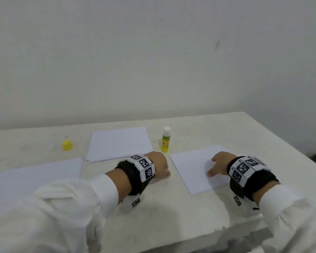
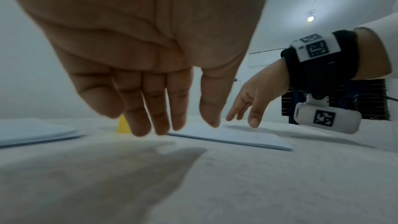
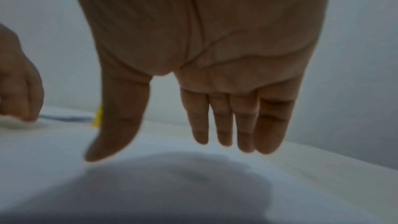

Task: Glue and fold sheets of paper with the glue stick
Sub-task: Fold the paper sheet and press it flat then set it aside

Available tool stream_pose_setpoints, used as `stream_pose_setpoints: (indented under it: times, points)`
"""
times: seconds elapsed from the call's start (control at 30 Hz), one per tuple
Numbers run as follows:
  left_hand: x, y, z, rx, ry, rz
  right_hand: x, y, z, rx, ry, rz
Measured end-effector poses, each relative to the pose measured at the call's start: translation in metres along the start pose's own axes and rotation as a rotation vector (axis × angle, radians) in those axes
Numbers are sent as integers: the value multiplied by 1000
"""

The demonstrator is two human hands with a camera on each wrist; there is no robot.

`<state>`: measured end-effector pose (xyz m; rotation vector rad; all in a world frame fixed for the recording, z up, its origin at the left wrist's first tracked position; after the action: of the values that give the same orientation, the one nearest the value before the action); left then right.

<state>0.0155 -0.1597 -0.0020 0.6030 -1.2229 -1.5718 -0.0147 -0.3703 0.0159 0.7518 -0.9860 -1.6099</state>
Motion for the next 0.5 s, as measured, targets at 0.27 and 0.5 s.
stream_pose_setpoints:
  times: [0.27,0.5]
  points:
    - [51,-24,-37,-4,55,-146,45,-31,-17,-68,-69,9]
    - [62,-15,-47,-28,59,-180,47,-37,-29,-62,-78,-9]
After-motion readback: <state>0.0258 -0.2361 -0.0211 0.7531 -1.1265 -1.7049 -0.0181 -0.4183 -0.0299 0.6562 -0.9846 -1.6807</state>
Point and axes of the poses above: each hand's wrist, its own z-axis away from the middle knuckle, its own y-axis out of the back of the hand, x = y × z, the point moved 3 cm from there along -z, towards the middle knuckle
